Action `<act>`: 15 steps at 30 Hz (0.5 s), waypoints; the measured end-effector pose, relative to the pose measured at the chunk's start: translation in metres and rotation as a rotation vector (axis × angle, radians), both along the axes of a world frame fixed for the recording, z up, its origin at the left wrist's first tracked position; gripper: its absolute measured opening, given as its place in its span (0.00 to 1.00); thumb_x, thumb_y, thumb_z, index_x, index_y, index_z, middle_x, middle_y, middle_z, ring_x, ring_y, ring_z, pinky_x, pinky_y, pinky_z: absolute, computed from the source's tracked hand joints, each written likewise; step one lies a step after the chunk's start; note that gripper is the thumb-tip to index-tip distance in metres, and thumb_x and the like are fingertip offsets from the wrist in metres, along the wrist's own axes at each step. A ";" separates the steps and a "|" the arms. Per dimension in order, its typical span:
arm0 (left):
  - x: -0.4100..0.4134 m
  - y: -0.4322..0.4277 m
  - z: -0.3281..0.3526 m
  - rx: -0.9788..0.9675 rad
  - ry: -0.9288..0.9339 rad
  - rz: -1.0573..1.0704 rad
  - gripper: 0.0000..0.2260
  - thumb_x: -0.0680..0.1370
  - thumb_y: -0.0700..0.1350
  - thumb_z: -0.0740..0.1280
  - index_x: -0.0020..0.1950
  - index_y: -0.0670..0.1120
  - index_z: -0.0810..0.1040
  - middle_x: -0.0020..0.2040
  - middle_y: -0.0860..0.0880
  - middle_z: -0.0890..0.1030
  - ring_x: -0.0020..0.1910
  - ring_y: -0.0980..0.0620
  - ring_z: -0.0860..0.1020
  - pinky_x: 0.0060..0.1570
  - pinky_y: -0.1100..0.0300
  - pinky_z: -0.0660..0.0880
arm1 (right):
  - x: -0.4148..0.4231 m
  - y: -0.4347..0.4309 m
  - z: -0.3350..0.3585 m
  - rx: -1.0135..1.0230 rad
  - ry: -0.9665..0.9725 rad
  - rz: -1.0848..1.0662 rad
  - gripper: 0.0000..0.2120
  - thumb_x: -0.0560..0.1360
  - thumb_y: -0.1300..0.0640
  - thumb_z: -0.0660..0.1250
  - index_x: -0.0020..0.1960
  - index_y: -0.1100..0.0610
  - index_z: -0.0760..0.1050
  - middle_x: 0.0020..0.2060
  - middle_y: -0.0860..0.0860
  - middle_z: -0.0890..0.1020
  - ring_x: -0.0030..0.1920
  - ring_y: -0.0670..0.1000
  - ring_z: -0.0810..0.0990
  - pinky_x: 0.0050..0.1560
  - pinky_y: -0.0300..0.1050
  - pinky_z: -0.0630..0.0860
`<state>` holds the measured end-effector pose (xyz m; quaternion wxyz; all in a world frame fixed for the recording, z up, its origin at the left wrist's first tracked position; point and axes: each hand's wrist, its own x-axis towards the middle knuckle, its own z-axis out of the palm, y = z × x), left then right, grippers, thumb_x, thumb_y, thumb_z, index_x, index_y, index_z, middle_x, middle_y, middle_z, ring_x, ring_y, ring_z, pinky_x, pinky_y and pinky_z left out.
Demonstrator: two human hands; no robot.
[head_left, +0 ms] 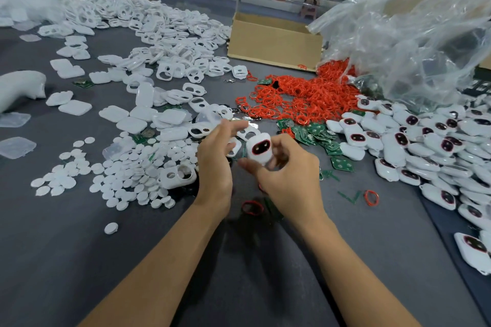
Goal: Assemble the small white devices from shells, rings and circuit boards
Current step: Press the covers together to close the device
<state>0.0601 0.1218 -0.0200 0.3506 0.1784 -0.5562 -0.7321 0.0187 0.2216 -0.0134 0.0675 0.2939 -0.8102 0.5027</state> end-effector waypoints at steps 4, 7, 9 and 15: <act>0.001 0.004 0.002 0.051 -0.027 -0.231 0.13 0.80 0.39 0.59 0.46 0.42 0.84 0.43 0.41 0.82 0.39 0.45 0.79 0.37 0.55 0.75 | -0.009 0.002 0.001 0.015 -0.226 0.097 0.06 0.73 0.56 0.72 0.39 0.56 0.79 0.30 0.59 0.81 0.29 0.60 0.78 0.32 0.54 0.74; 0.003 0.003 0.004 0.090 0.001 -0.278 0.15 0.82 0.41 0.58 0.45 0.46 0.85 0.46 0.43 0.84 0.38 0.44 0.78 0.29 0.58 0.75 | -0.010 0.002 0.000 -0.074 -0.454 0.212 0.04 0.77 0.64 0.66 0.46 0.59 0.79 0.33 0.57 0.83 0.32 0.58 0.80 0.35 0.50 0.75; 0.004 0.003 0.004 0.129 0.029 -0.312 0.15 0.82 0.43 0.57 0.49 0.46 0.84 0.50 0.45 0.85 0.39 0.45 0.80 0.28 0.58 0.75 | -0.009 0.001 0.000 -0.126 -0.531 0.268 0.06 0.78 0.67 0.63 0.49 0.61 0.78 0.34 0.54 0.83 0.31 0.56 0.79 0.35 0.49 0.72; 0.003 0.002 0.002 0.142 0.032 -0.406 0.15 0.83 0.46 0.56 0.54 0.46 0.82 0.54 0.45 0.84 0.41 0.39 0.75 0.29 0.56 0.74 | -0.010 0.004 0.003 -0.243 -0.635 0.345 0.06 0.78 0.69 0.60 0.52 0.69 0.74 0.36 0.60 0.81 0.28 0.51 0.77 0.31 0.43 0.66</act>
